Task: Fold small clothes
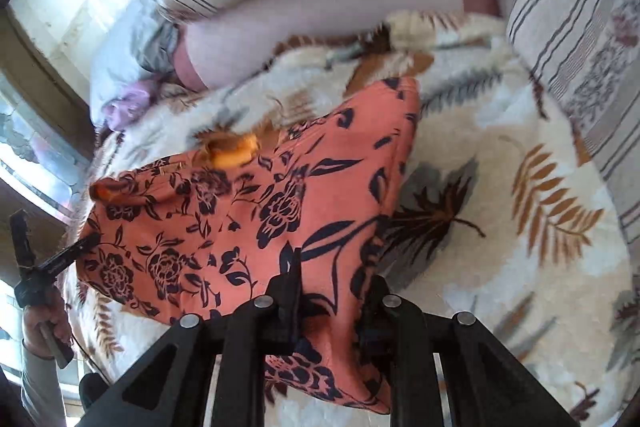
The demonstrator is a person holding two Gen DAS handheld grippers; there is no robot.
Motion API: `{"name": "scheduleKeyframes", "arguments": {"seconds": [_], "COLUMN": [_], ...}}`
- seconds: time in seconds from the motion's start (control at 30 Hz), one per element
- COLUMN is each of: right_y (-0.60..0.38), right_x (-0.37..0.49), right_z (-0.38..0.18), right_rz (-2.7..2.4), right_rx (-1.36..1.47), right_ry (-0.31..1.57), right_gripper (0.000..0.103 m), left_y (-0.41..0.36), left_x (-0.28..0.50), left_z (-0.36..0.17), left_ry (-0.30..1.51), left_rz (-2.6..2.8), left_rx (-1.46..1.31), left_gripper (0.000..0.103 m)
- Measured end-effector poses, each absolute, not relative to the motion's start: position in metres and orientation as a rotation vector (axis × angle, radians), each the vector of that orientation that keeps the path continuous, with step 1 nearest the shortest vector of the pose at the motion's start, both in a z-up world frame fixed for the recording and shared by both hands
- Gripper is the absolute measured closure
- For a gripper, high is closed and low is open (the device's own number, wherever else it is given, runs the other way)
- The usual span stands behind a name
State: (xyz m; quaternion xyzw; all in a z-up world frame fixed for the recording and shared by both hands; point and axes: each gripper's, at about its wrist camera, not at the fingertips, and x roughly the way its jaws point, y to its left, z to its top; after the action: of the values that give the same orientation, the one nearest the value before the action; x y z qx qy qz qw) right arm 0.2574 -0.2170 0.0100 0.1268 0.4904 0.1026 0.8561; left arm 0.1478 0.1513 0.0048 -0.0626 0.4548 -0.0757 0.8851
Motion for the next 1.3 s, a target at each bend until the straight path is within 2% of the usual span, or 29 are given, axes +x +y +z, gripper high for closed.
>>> {"name": "scheduleKeyframes", "arguments": {"seconds": [0.1,0.13,0.17,0.2,0.23,0.27,0.3,0.33,0.37,0.5,0.73,0.97,1.03,1.07,1.1,1.13,1.17,1.2,1.23,1.3], "right_y": [-0.235,-0.244,-0.244,-0.247,-0.252,-0.257,-0.264,-0.270,-0.274,-0.291,-0.284,-0.286,-0.283,-0.279,-0.276,-0.270,-0.264,-0.258,-0.255,-0.258], "right_x": [0.207,0.194,0.183,0.172,0.158,0.148,0.136,0.122,0.110,0.113,0.176,0.211,0.227,0.236,0.243,0.252,0.256,0.255,0.251,0.237], "right_z": [0.018,0.010,-0.012,-0.035,-0.073,-0.105,-0.129,-0.129,-0.118,-0.091,-0.094,-0.091,-0.101,-0.106,-0.110,-0.116,-0.117,-0.112,-0.099,-0.069], "right_rz": [0.225,0.227,0.213,0.209,0.209,0.171,0.129,0.146,0.156,0.149,0.140,0.095,0.077,0.071,0.065,0.066,0.061,0.054,0.049,0.048], "right_rx": [0.293,0.321,0.343,0.354,0.365,0.357,0.353,0.351,0.373,0.418,0.451,0.399,0.380,0.360,0.336,0.310,0.277,0.230,0.201,0.209], "right_ry": [1.024,1.043,1.067,1.086,1.140,1.208,1.259,1.177,1.120,1.025,0.998,0.970,0.991,1.005,1.027,1.075,1.102,1.093,1.065,0.977], "right_gripper": [0.082,0.078,0.068,0.030,0.010,0.007,0.010,0.012,0.012,0.011,0.012,0.012,0.023,0.039,0.069,0.081,0.082,0.091,0.094,0.095], "left_y": [0.159,0.162,0.162,0.162,0.161,0.162,0.167,0.169,0.170,0.172,0.134,0.128,0.126,0.126,0.125,0.125,0.127,0.128,0.129,0.135], "left_x": [0.102,0.087,0.075,0.066,0.059,0.052,0.038,0.034,0.033,0.052,0.143,0.163,0.168,0.169,0.172,0.177,0.176,0.172,0.164,0.138], "left_z": [0.008,-0.005,-0.030,-0.058,-0.095,-0.118,-0.110,-0.103,-0.093,-0.063,-0.075,-0.080,-0.082,-0.082,-0.083,-0.085,-0.081,-0.074,-0.065,-0.033], "left_ry": [0.935,0.952,0.984,1.027,1.115,1.177,1.061,1.052,1.068,0.945,0.921,0.935,0.927,0.923,0.945,0.991,0.978,0.954,0.918,0.820], "left_rz": [-0.166,-0.149,-0.133,-0.110,-0.065,-0.060,-0.080,-0.069,-0.043,-0.056,-0.123,-0.155,-0.144,-0.146,-0.148,-0.126,-0.126,-0.124,-0.113,-0.109], "left_rx": [-0.173,-0.185,-0.172,-0.148,-0.108,-0.097,-0.113,-0.098,-0.075,-0.018,0.160,0.148,0.141,0.131,0.126,0.126,0.102,0.098,0.107,0.087], "left_gripper": [0.088,0.085,0.069,0.055,0.034,0.033,0.033,0.033,0.033,0.033,0.033,0.033,0.034,0.054,0.079,0.098,0.099,0.099,0.099,0.099]}}
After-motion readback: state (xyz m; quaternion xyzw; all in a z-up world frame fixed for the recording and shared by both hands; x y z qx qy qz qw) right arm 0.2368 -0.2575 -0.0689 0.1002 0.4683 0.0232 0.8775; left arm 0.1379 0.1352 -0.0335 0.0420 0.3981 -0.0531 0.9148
